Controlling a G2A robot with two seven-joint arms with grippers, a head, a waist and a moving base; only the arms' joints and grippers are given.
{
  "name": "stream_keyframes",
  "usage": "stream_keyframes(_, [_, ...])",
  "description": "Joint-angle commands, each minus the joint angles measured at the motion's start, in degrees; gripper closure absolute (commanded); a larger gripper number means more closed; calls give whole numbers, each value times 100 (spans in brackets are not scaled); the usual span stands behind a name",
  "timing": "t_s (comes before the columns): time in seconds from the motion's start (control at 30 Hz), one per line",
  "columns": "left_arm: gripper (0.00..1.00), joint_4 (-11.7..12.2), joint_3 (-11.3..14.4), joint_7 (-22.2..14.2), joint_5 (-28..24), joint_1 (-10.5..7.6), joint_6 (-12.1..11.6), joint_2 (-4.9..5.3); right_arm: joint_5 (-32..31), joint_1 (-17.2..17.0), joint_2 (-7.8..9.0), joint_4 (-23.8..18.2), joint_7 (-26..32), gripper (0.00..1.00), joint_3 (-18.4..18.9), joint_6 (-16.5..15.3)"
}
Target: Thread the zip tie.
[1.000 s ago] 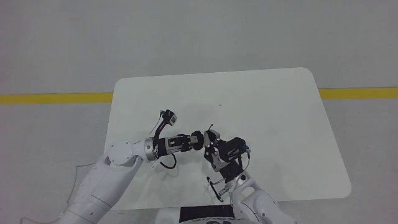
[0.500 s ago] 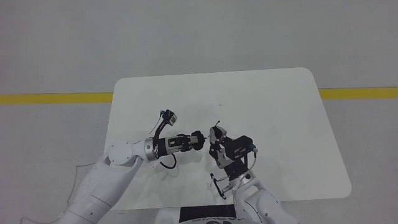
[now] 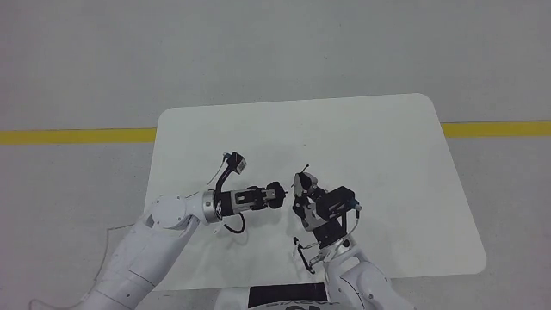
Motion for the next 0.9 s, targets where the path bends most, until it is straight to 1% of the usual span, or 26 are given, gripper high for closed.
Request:
stream_keyframes(0.0, [100,15,-76,-61,145,15,0,8,-71,-74,16,-12,-33,100,15,-41])
stream_keyframes(0.1, [100,-7,-181,-60,311,93,0,-4,-209,-177,48,-42,-9,100,63,-145])
stream_keyframes(0.17, [100,-22,-247,-162,314,138,0,-25,-250,-245,69,-79,53,100,69,-254])
stream_keyframes(0.27, [100,-38,-342,-266,340,180,0,-68,-361,-309,91,-114,141,100,60,-337])
stream_keyframes(0.4, [100,-79,-442,-340,341,218,0,-141,-522,-333,100,-106,164,100,13,-296])
stream_keyframes(0.47, [100,-120,-490,-298,408,220,0,-163,-522,-333,100,-106,164,100,13,-296])
stream_keyframes(0.7, [100,-121,-484,-268,414,220,8,-164,-475,-303,97,-85,167,100,13,-299])
stream_keyframes(0.77, [100,-132,-411,-130,431,219,18,-168,-396,-235,87,-10,171,100,-13,-299])
stream_keyframes(0.87, [100,-109,-357,-146,361,189,0,-161,-256,-162,67,53,114,100,-79,-263])
